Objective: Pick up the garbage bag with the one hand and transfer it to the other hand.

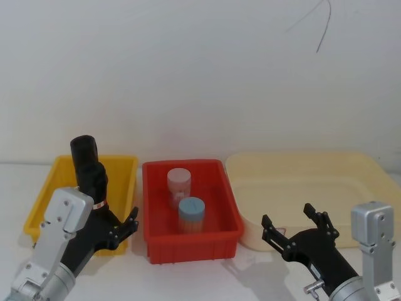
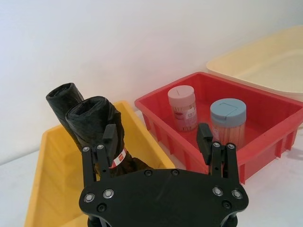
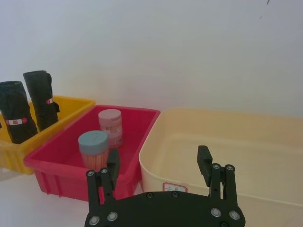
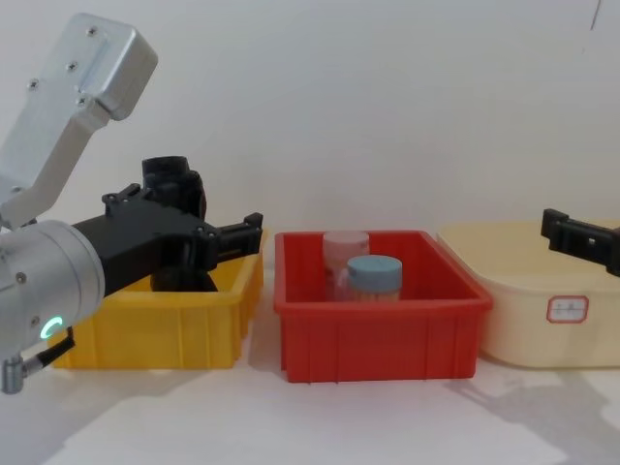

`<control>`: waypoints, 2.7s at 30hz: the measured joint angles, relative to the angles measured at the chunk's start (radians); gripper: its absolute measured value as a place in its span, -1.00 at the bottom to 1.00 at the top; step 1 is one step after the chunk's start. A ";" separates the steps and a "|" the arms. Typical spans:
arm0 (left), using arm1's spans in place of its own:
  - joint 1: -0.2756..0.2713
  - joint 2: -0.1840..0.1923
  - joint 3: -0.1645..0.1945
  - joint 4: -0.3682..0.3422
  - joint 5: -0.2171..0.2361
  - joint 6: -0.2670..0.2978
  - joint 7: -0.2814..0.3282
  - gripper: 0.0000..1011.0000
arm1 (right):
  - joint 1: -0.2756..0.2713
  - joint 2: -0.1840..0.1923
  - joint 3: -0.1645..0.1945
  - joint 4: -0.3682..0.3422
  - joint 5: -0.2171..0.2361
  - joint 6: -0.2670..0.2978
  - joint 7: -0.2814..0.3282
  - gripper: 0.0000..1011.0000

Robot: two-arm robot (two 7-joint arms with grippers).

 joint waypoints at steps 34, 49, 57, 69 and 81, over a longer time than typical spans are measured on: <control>0.043 0.001 -0.028 -0.044 0.008 0.005 0.041 0.98 | 0.000 0.000 0.000 0.000 0.000 0.000 0.000 0.98; 0.089 -0.005 -0.085 -0.084 0.005 0.049 0.096 0.98 | 0.000 0.000 0.000 0.000 0.000 0.000 0.000 0.98; 0.065 -0.022 -0.091 -0.052 -0.003 0.081 0.090 0.98 | 0.000 0.000 0.000 0.000 0.000 0.000 0.000 0.98; 0.009 -0.059 -0.089 0.017 -0.002 0.104 0.076 0.98 | 0.000 0.000 0.000 0.000 0.000 0.000 0.000 0.98; -0.042 -0.090 -0.088 0.083 0.014 0.107 0.073 0.98 | 0.000 0.000 0.000 0.000 0.000 0.000 0.000 0.98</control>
